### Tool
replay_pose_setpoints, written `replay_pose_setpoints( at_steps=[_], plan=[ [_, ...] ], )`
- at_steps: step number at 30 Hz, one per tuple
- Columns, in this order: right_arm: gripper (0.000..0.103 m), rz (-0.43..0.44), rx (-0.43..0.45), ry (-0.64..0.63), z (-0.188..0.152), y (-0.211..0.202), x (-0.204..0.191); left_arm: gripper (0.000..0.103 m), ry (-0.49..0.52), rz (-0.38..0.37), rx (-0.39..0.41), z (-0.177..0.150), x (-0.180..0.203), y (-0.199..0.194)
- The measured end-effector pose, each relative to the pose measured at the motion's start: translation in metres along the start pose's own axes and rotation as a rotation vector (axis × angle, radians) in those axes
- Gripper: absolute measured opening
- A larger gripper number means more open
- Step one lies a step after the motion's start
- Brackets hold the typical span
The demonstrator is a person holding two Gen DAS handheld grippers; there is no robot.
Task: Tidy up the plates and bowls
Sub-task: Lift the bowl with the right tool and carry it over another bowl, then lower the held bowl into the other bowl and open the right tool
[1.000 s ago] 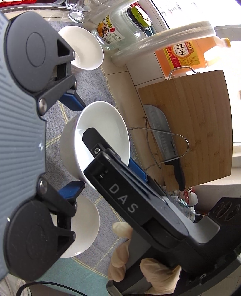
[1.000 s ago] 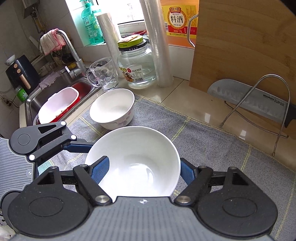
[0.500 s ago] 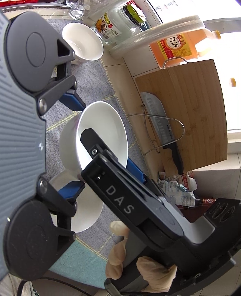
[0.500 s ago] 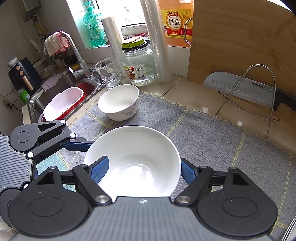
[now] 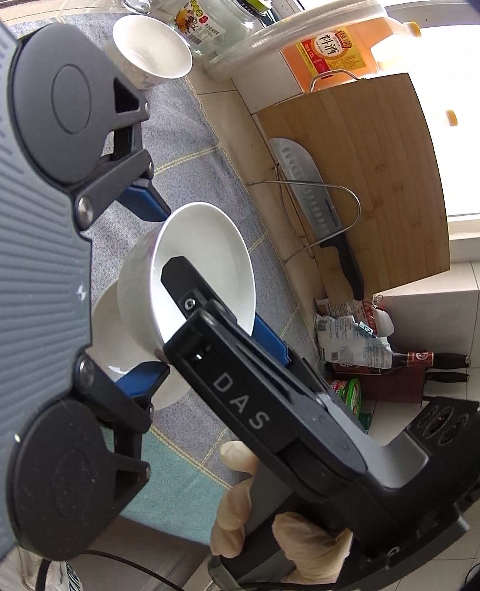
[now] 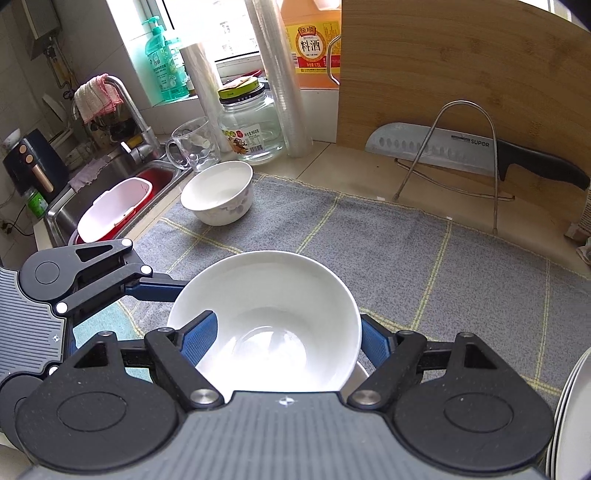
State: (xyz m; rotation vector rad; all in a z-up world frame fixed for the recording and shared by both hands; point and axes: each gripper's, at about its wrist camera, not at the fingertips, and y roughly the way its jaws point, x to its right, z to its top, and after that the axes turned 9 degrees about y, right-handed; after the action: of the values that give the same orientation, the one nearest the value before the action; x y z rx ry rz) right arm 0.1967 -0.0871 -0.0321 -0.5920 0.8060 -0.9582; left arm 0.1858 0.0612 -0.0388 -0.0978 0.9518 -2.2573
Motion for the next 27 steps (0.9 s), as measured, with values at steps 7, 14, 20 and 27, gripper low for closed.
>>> replay_pose_setpoints(
  at_steps=[7,14,20,27],
  plan=[
    [0.086,-0.019,0.0,0.036,-0.012,-0.006,0.009,0.082,0.013,-0.031,-0.021,0.0,0.01,0.008],
    [0.086,-0.024,-0.009,0.066,-0.021,-0.006,0.015,0.082,0.016,-0.058,-0.045,-0.003,0.015,0.014],
    [0.086,-0.023,-0.015,0.089,-0.026,-0.006,0.02,0.082,0.018,-0.079,-0.06,-0.003,0.015,0.018],
    [0.086,-0.019,-0.02,0.103,-0.03,-0.006,0.022,0.082,0.01,-0.097,-0.078,-0.005,0.014,0.021]
  ],
)
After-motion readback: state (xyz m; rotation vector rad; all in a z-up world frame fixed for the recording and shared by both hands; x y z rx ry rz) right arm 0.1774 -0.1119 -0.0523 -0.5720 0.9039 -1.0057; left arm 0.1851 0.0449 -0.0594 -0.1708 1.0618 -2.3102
